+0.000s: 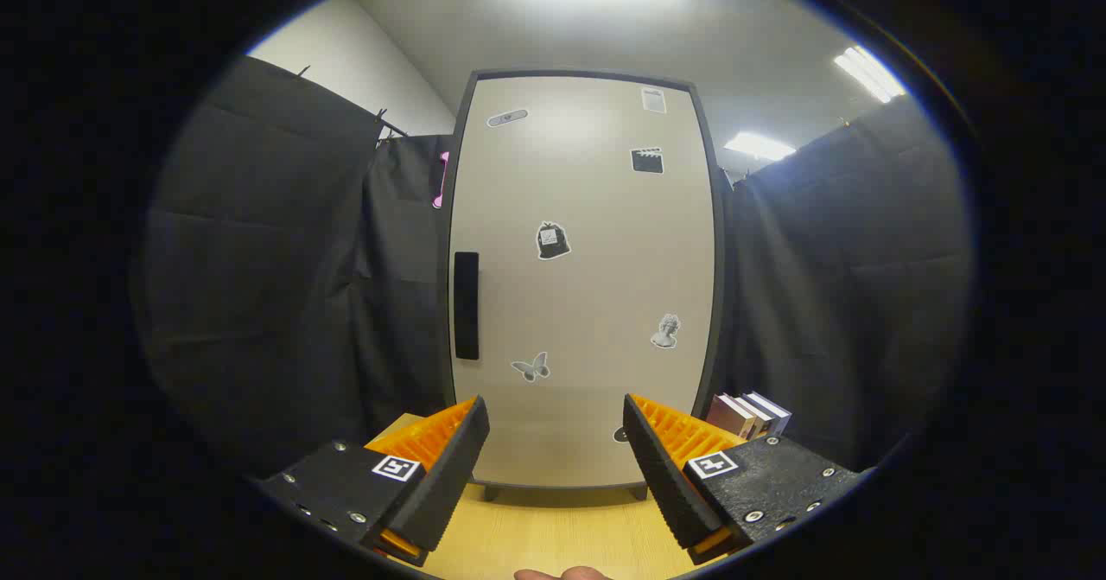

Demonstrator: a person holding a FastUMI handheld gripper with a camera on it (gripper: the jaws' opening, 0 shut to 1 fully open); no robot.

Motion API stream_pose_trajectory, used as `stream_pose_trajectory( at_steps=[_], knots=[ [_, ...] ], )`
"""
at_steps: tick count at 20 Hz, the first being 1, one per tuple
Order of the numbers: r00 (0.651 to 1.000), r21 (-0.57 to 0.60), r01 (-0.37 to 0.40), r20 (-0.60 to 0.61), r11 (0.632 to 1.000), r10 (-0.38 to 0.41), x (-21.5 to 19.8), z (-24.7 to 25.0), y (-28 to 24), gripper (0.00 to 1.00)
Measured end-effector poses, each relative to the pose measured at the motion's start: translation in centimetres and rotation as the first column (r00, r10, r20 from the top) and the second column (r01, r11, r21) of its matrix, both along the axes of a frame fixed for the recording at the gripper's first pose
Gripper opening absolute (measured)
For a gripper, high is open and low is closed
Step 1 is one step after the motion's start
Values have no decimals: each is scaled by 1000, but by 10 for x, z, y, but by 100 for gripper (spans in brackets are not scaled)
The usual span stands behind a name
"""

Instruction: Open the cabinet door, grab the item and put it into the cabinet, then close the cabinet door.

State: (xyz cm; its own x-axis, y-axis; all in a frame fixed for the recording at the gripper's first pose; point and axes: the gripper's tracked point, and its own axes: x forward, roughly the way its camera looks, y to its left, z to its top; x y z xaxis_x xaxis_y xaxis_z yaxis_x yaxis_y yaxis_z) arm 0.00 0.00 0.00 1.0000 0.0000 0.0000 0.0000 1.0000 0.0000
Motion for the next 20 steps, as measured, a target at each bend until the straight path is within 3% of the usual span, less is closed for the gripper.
stream_pose_trajectory(
  at_steps=[20],
  knots=[
    [1000, 3, 8, 1, 1000, -8, 11, 1, -1, 97]
  ],
)
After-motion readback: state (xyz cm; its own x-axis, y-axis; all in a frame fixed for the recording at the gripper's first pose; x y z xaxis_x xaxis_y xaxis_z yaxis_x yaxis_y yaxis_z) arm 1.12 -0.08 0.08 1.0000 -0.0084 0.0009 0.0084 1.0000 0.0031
